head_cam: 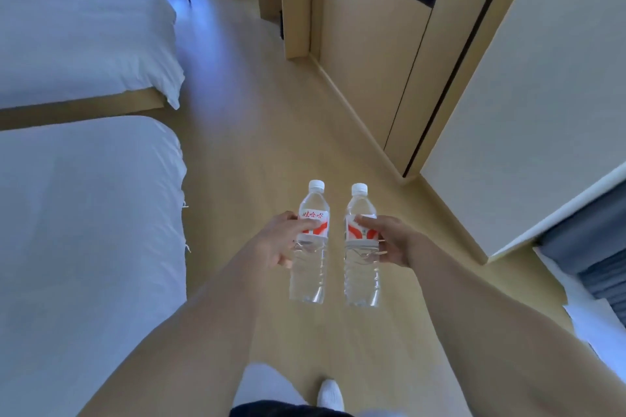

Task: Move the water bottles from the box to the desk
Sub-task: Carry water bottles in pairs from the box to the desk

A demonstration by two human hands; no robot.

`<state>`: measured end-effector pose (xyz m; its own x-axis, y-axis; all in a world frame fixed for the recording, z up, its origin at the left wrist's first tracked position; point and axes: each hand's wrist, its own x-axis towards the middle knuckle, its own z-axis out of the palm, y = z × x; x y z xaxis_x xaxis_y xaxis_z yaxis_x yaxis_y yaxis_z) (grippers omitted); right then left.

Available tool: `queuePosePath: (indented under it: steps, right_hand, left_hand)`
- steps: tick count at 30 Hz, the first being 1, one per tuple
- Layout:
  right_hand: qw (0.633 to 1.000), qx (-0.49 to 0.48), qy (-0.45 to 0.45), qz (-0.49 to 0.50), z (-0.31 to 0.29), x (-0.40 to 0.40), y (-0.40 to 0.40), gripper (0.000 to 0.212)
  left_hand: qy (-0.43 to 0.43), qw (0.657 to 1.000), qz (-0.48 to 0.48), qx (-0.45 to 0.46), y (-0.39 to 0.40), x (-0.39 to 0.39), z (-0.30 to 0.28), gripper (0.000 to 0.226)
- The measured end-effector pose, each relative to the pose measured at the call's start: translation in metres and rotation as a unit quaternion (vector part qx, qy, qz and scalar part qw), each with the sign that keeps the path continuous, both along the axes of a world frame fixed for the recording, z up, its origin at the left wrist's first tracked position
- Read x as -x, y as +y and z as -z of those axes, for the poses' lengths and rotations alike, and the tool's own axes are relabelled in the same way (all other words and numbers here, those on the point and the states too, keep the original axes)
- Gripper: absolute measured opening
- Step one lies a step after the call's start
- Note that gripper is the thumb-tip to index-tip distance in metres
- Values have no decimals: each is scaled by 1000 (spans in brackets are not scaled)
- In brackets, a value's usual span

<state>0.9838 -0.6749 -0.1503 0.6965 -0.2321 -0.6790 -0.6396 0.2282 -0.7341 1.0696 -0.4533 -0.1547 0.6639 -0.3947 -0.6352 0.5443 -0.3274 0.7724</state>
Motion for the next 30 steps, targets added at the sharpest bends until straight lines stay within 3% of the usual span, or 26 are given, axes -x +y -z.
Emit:
queuePosePath:
  steps: [4,13,22,30]
  right_hand:
    - [999,-7,2,-39,3,-78,-15,33]
    - [997,5,13,-79,28,-276,-28,25]
    - [996,3,21,-90,2,-487,-22,24]
    - [994,-1,10,-111,-3,-637,-33,29]
  left_hand:
    - [-14,1000,-26,-10,-9,-60,3,72]
    - [-24,996,-79,-19,-21,-245,31,67]
    - [-20,996,-86,-26,-18,-461,22,52]
    - [-19,995,-97,-30,-31,-602,19,39]
